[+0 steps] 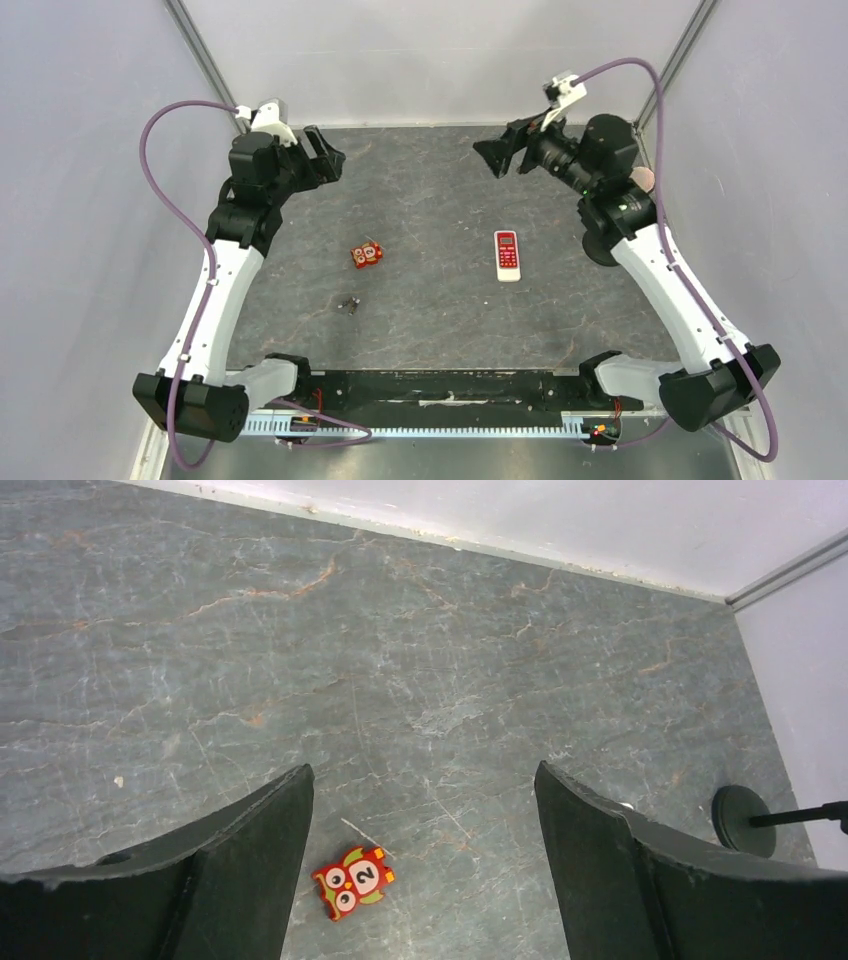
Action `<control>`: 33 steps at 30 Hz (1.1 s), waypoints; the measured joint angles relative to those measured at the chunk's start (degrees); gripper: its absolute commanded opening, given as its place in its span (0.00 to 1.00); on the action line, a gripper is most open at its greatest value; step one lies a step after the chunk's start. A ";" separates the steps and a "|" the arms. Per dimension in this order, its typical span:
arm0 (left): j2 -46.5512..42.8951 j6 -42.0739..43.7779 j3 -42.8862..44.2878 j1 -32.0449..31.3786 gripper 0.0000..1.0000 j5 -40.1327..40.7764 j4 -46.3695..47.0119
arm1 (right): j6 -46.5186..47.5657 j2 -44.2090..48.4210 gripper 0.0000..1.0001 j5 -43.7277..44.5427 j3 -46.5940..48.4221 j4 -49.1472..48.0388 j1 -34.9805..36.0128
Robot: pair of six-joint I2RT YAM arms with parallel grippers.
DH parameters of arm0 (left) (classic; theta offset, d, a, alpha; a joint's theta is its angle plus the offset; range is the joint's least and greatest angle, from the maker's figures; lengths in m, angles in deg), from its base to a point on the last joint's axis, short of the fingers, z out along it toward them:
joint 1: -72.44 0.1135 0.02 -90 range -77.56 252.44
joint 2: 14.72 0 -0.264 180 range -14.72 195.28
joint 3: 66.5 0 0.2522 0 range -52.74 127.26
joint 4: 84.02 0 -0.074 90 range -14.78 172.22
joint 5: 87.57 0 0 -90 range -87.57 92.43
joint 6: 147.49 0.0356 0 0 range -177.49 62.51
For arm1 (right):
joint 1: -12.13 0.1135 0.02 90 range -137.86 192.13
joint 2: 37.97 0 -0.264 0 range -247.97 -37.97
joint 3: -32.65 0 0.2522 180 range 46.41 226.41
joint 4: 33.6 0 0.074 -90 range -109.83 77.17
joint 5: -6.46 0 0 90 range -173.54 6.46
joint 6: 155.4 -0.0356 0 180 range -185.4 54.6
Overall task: Load the batteries into the remote control
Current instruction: Pick up the remote control from the center of the board.
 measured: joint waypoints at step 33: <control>-7.96 -1.53 -16.90 0.02 0.94 5.42 9.46 | -9.57 -21.57 0.98 38.91 -24.17 9.90 8.20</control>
